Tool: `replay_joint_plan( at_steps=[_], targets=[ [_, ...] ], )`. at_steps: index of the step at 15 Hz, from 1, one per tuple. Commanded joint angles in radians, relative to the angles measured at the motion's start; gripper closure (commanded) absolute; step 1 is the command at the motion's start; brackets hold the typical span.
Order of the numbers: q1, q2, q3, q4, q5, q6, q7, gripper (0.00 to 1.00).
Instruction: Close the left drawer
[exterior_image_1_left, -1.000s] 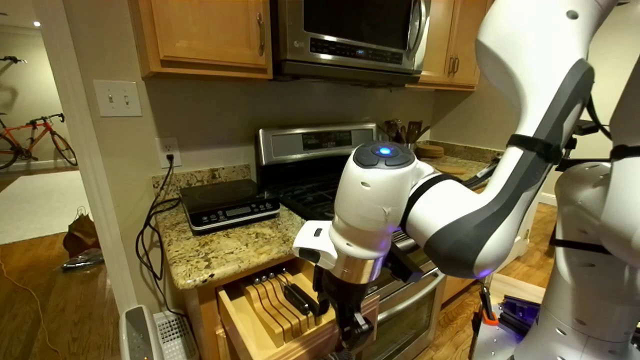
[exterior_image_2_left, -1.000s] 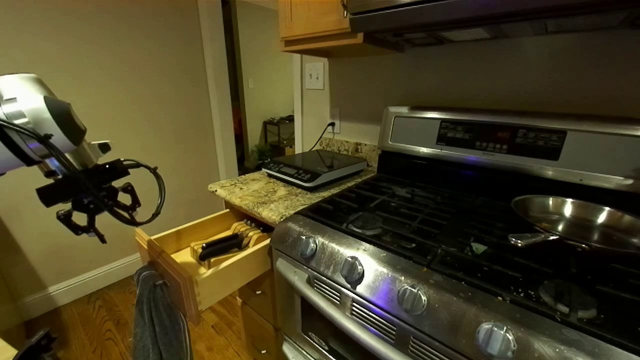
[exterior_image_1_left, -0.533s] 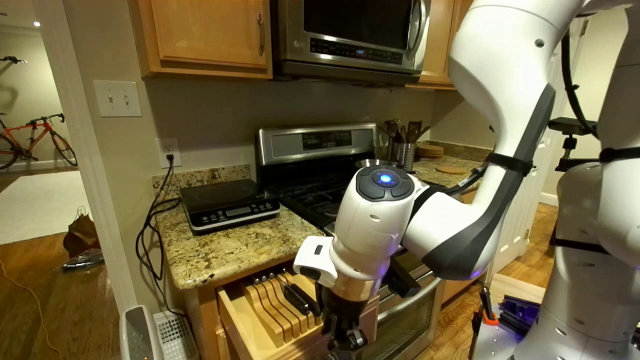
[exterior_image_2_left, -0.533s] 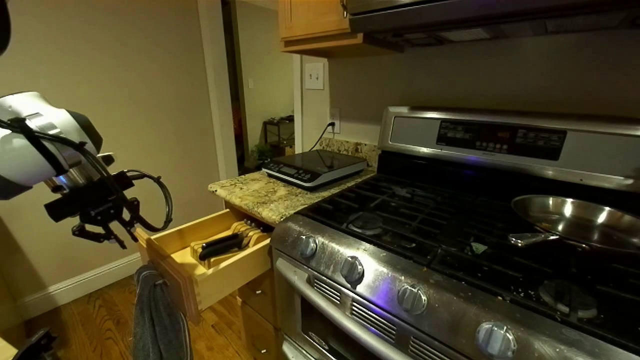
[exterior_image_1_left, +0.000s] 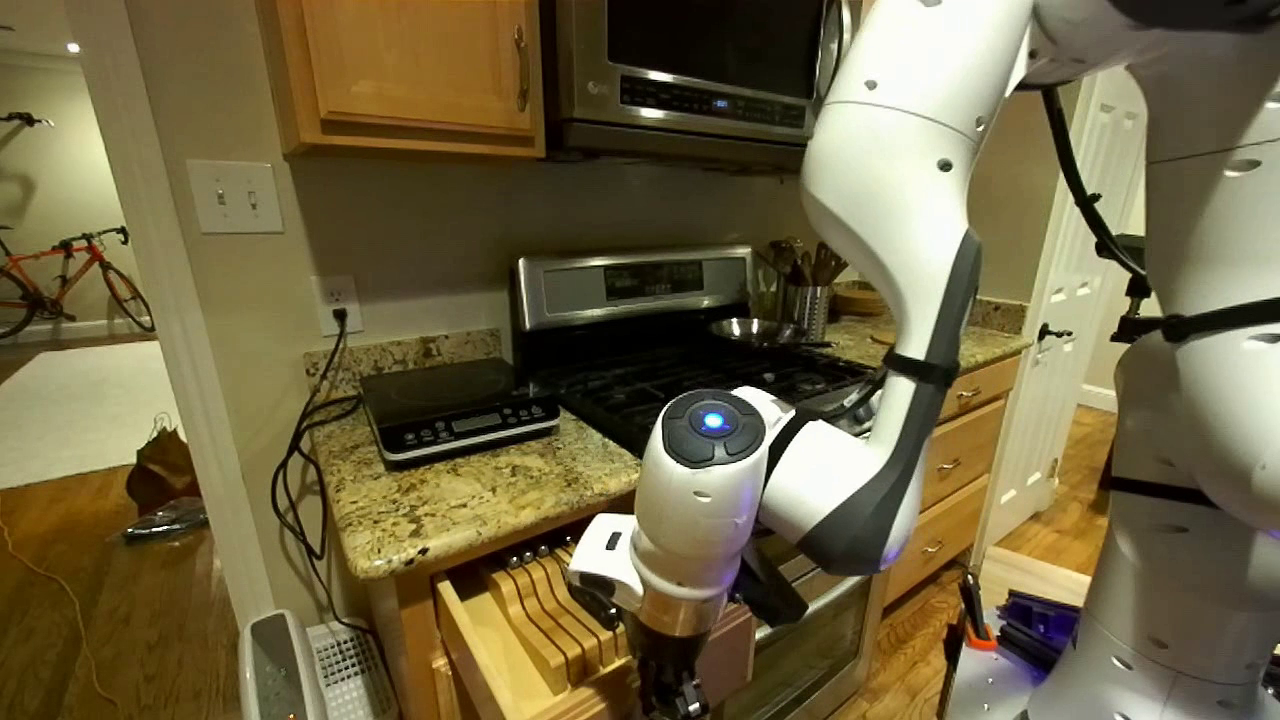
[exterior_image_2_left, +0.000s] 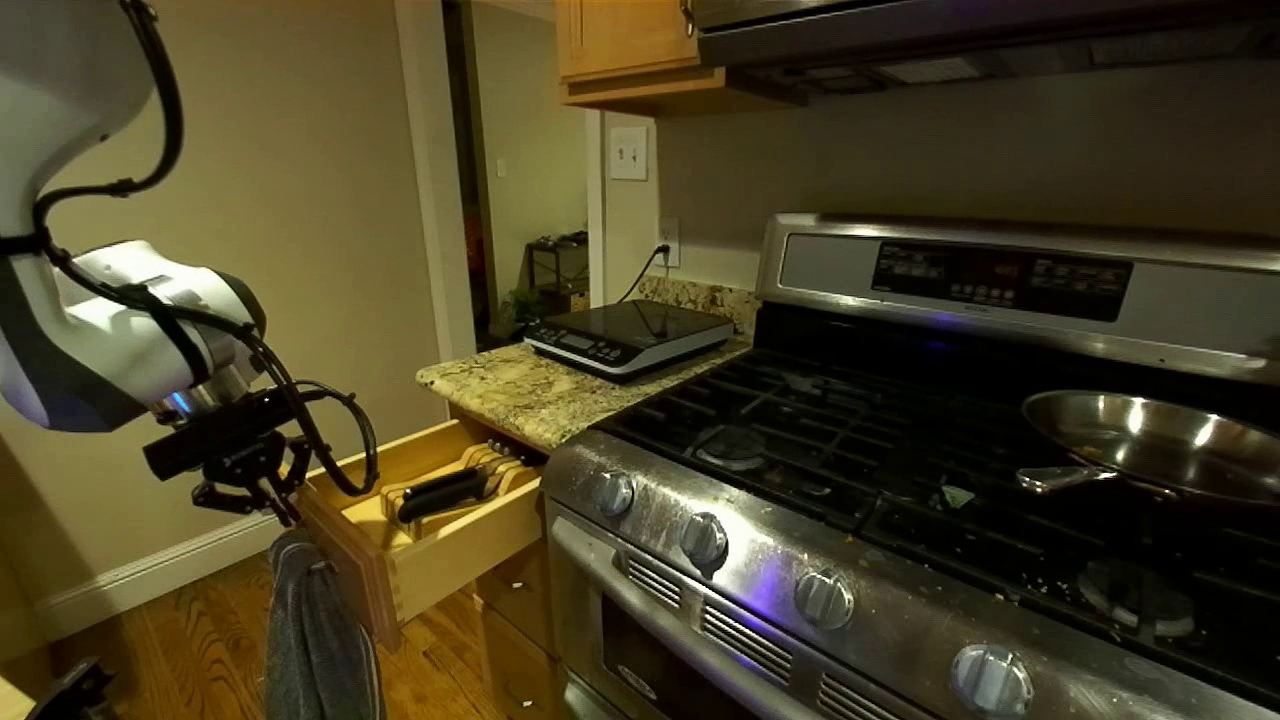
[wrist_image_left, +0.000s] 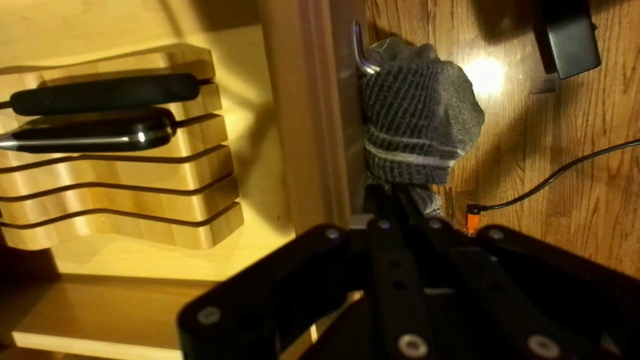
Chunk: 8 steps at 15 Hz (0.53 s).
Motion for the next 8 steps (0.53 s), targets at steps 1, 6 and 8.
replay_joint_plan(
  at_steps=[1,6,8],
  targets=[
    [0.008,0.067,-0.040,0.057,-0.083,0.016,0.058,0.92],
    [0.003,0.112,-0.079,0.132,-0.147,-0.002,0.035,0.92],
    [0.003,0.129,-0.096,0.166,-0.165,-0.007,0.023,0.92]
  ],
)
